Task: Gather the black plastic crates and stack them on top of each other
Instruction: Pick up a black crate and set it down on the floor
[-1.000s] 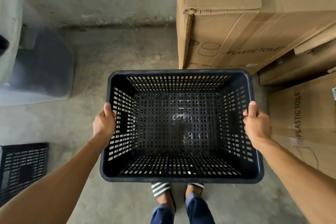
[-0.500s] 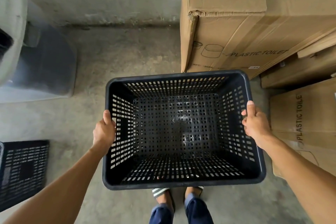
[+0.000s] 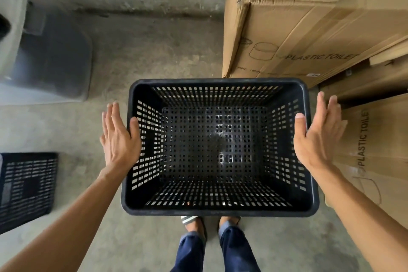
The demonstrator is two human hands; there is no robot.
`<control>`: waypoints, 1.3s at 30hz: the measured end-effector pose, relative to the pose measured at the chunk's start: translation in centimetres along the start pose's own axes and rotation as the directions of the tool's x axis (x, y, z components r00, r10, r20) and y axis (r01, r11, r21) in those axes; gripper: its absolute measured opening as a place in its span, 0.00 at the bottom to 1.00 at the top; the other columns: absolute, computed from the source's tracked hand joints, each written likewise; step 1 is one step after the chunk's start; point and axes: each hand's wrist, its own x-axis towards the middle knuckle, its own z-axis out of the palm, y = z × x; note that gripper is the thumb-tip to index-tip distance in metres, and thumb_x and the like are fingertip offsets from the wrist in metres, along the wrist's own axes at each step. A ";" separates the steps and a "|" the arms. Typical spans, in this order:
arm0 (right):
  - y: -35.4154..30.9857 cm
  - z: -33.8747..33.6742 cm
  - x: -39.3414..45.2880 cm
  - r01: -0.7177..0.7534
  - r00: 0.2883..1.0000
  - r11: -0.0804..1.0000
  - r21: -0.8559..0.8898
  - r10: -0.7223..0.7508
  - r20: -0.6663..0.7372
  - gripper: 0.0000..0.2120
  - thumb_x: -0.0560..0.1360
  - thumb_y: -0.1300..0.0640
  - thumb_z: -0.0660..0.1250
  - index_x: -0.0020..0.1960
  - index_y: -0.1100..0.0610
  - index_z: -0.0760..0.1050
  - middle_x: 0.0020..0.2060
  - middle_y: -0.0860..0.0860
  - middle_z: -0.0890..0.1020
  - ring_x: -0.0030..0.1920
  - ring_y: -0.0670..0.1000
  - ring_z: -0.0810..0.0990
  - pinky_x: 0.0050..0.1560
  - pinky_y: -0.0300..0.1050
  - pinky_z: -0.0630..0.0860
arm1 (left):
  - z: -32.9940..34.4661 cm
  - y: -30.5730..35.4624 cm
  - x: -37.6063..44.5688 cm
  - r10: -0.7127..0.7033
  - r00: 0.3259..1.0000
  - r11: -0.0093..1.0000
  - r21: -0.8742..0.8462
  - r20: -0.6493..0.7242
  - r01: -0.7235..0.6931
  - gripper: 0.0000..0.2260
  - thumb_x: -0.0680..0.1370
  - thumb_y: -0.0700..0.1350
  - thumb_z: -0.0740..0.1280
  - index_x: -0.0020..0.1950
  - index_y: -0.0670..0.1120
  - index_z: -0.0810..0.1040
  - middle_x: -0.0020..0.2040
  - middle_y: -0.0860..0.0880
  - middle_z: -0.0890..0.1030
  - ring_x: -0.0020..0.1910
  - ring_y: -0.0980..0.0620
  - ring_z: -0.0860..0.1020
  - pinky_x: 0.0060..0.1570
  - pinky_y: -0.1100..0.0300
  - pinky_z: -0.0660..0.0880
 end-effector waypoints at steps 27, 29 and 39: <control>1.6 1.1 -1.3 -0.073 0.981 0.994 0.075 0.058 0.186 0.32 0.83 0.50 0.56 0.80 0.45 0.43 0.74 0.58 0.68 0.55 0.63 0.79 0.48 0.54 0.78 | 1.9 -0.8 1.0 0.226 0.966 0.959 0.145 0.130 -0.244 0.38 0.77 0.41 0.63 0.82 0.52 0.44 0.82 0.58 0.40 0.70 0.32 0.70 0.51 0.38 0.77; 1.5 1.0 -1.7 -0.073 0.976 0.995 0.065 0.058 0.212 0.33 0.82 0.51 0.56 0.80 0.43 0.42 0.70 0.58 0.72 0.47 0.64 0.81 0.42 0.53 0.79 | 1.9 -1.0 0.8 0.233 0.964 0.957 0.146 0.130 -0.250 0.39 0.76 0.41 0.63 0.82 0.51 0.45 0.81 0.59 0.40 0.68 0.32 0.71 0.48 0.39 0.77; 0.4 -2.5 -1.1 -0.192 0.879 0.975 -0.108 0.220 0.423 0.34 0.81 0.44 0.56 0.80 0.46 0.41 0.74 0.61 0.65 0.66 0.64 0.71 0.63 0.59 0.70 | -1.3 2.4 -0.3 0.116 0.939 0.935 0.283 0.324 -0.213 0.39 0.77 0.45 0.61 0.82 0.47 0.41 0.82 0.47 0.38 0.80 0.40 0.38 0.77 0.40 0.42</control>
